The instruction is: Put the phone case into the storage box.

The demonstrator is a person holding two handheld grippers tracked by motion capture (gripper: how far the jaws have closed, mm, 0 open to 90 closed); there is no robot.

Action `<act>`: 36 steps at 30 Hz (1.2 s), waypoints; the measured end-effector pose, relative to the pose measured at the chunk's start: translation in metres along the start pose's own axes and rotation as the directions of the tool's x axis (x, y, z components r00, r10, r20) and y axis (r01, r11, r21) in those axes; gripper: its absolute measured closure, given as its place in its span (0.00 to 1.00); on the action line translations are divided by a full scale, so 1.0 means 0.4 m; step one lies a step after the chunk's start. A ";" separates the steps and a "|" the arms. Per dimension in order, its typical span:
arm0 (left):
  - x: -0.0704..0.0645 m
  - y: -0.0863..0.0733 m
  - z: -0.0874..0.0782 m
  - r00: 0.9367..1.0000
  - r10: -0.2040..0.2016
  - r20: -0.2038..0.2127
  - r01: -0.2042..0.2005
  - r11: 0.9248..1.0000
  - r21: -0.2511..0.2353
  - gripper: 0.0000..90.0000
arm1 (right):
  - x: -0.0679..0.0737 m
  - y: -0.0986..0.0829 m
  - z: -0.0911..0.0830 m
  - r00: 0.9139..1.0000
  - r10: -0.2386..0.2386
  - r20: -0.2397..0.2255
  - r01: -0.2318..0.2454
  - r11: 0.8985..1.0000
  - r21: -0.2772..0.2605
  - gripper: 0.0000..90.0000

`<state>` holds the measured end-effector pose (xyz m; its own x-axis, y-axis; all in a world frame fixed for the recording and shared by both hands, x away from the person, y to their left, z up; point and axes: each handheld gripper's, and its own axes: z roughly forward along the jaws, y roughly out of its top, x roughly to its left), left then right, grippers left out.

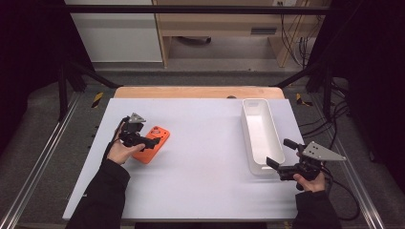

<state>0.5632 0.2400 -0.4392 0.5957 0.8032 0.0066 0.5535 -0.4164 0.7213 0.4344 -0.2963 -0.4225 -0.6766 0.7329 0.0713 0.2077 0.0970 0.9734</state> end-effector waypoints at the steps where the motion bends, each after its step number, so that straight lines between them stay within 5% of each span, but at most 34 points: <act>1: 0.000 0.000 0.000 1.000 0.000 0.000 0.000 1.000 0.000 0.01 | 0.000 0.000 0.000 1.000 0.001 -0.001 -0.001 1.000 0.000 0.00; 36: -0.002 -0.024 0.058 0.999 -0.038 -0.021 0.041 0.985 0.167 0.02 | 0.000 0.000 0.000 1.000 0.003 -0.006 -0.003 1.000 0.002 0.00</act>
<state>0.5711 0.2335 -0.4622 0.5620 0.8271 -0.0063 0.6667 -0.4484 0.5954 0.4345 -0.2963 -0.4226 -0.6802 0.7291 0.0754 0.2110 0.0962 0.9728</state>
